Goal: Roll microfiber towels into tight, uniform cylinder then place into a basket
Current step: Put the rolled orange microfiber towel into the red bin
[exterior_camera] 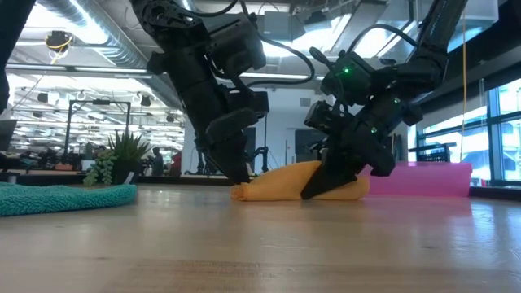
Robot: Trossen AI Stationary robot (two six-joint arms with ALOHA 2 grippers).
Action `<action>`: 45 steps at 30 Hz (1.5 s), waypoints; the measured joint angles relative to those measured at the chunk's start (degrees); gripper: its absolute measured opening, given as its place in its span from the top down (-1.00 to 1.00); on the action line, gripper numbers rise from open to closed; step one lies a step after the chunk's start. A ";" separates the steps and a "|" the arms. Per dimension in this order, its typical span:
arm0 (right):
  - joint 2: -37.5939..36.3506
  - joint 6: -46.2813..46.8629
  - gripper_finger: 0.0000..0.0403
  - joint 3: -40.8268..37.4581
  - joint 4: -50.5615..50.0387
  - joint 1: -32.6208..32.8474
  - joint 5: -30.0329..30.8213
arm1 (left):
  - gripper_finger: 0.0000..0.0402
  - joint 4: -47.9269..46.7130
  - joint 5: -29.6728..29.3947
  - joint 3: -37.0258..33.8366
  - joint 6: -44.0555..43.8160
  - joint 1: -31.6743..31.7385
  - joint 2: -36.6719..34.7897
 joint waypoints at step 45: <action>0.00 -1.16 0.84 1.01 -0.27 -0.19 -0.24 | 0.53 -3.39 0.02 0.00 1.45 0.27 -8.49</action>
